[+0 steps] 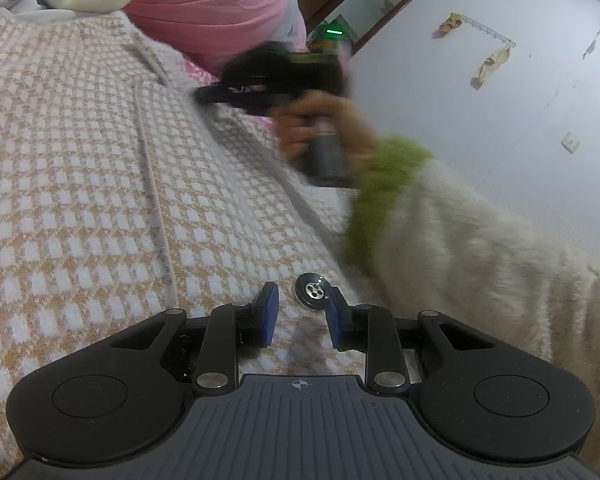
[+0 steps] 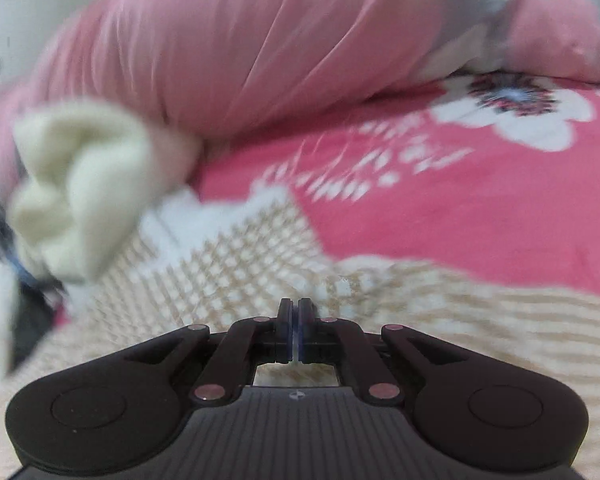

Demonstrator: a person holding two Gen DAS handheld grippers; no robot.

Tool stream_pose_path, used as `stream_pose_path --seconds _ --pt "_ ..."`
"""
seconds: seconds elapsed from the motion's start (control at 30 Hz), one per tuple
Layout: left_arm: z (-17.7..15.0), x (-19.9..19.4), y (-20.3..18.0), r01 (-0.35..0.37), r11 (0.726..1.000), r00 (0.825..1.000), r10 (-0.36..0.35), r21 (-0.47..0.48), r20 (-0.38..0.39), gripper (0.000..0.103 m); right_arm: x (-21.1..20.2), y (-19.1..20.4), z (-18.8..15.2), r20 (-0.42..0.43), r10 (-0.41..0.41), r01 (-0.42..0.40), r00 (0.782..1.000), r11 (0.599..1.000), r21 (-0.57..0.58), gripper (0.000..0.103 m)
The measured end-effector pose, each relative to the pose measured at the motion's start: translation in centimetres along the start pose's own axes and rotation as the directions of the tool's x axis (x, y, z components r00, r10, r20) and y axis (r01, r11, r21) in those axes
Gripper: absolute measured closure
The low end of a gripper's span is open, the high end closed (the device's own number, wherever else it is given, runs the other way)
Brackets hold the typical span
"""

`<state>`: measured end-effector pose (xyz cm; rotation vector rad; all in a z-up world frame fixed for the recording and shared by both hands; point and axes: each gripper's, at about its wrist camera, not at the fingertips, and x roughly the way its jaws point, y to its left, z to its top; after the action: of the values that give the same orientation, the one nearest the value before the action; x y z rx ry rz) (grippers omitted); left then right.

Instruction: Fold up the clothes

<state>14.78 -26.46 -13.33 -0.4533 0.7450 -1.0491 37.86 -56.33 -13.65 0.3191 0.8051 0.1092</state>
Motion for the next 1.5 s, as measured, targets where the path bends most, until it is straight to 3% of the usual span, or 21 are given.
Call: stream_pose_path --seconds 0.17,0.33,0.47,0.67,0.73,0.8,0.9,1.0,1.03,1.13,1.23,1.3,1.37,1.5 --pt "0.0 0.0 0.1 0.009 1.000 1.000 -0.009 -0.016 0.008 0.077 1.6 4.5 0.4 0.083 -0.035 0.043 0.996 0.995 -0.094 0.103" --pt "0.1 -0.1 0.2 0.006 1.000 1.000 -0.006 -0.023 0.012 0.077 -2.7 3.0 1.5 0.213 -0.017 0.015 0.977 1.000 0.014 0.103" --pt "0.2 -0.1 0.2 0.005 1.000 1.000 -0.005 -0.028 0.014 0.077 -0.9 2.7 2.9 0.128 -0.039 0.038 0.991 0.999 0.006 0.102" --pt "-0.2 -0.6 1.0 0.014 0.999 1.000 -0.013 -0.043 0.025 0.077 6.9 8.1 1.5 0.066 -0.084 0.095 0.994 0.978 -0.188 0.103" --pt "-0.3 -0.8 1.2 0.020 0.999 0.999 -0.018 -0.051 0.027 0.077 7.1 8.7 1.8 0.060 -0.090 0.100 0.994 0.977 -0.190 0.103" --pt "-0.3 -0.8 1.1 0.019 0.999 0.999 -0.018 -0.048 0.027 0.077 5.1 7.7 2.4 0.077 -0.059 0.070 0.995 0.987 -0.143 0.103" --pt "-0.1 -0.7 1.0 0.019 0.998 0.999 -0.017 -0.052 0.027 0.077 -1.7 3.3 2.3 0.193 -0.082 0.092 0.978 0.995 -0.043 0.101" --pt "-0.1 -0.6 0.8 0.018 0.998 0.999 -0.017 -0.055 0.027 0.077 -9.4 -3.0 1.4 0.290 -0.170 0.150 0.942 0.984 0.092 0.075" --pt "-0.1 -0.6 0.8 0.018 0.998 0.999 -0.016 -0.055 0.027 0.077 -12.1 -5.6 0.8 0.308 -0.226 0.186 0.924 0.971 0.153 0.061" --pt "-0.1 -0.6 0.9 0.021 0.998 0.999 -0.020 -0.060 0.027 0.077 -20.4 -14.1 -2.4 0.323 -0.402 0.275 0.857 0.886 0.373 0.059" --pt "-0.2 -0.6 1.2 0.027 0.997 0.999 -0.025 -0.068 0.028 0.077 -27.5 -22.1 -7.2 0.293 -0.545 0.300 0.786 0.749 0.591 0.056" --pt "-0.2 -0.6 1.3 0.030 0.997 0.999 -0.028 -0.073 0.028 0.077 -30.5 -26.3 -10.3 0.239 -0.610 0.309 0.755 0.653 0.691 0.055" --pt "-0.3 -0.6 1.4 0.035 0.996 0.999 -0.033 -0.079 0.029 0.077 -32.3 -29.6 -12.9 0.184 -0.641 0.309 0.745 0.576 0.757 0.047" --pt "-0.4 -0.7 1.8 0.045 0.995 0.999 -0.042 -0.088 0.035 0.077 -33.0 -33.9 -15.9 0.153 -0.631 0.243 0.761 0.495 0.834 0.041"
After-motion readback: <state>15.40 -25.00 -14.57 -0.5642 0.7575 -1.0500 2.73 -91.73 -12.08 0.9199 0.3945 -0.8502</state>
